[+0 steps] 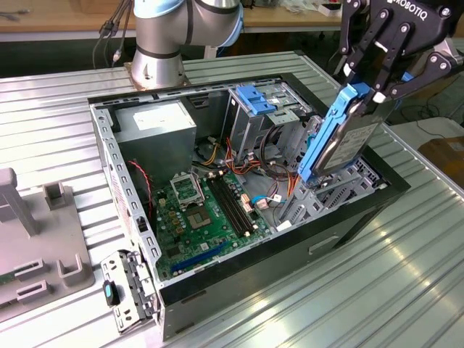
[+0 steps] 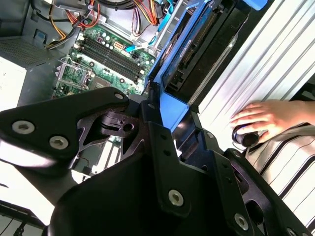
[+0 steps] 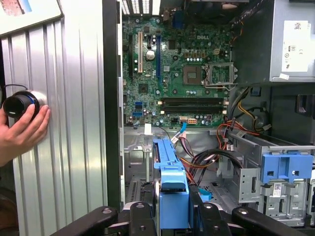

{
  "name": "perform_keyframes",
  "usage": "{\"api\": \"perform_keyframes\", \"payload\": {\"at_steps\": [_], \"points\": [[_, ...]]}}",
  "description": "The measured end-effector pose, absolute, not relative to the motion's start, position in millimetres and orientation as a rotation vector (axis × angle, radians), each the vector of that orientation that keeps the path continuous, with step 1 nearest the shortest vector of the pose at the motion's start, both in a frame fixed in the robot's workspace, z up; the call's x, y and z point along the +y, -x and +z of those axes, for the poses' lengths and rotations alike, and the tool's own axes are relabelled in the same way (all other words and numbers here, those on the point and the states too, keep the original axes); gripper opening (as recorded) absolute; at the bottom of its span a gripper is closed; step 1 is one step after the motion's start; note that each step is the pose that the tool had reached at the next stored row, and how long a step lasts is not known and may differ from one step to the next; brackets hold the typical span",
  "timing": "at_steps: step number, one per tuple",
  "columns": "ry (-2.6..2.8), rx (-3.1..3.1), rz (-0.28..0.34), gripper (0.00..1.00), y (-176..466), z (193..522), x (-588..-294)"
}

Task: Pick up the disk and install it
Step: 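Pick up the disk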

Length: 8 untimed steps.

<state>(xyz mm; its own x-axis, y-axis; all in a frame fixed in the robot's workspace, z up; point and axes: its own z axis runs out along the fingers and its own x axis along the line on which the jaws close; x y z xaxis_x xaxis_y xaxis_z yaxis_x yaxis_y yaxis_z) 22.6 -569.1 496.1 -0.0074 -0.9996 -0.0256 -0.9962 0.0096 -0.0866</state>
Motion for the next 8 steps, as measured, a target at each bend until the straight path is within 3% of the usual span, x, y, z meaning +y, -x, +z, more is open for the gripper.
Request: {"api": "perform_keyframes", "payload": {"at_steps": [8], "points": [[2.155, 2.177, -0.068, 0.36, -31.7, 493.8, -573.8]]}}
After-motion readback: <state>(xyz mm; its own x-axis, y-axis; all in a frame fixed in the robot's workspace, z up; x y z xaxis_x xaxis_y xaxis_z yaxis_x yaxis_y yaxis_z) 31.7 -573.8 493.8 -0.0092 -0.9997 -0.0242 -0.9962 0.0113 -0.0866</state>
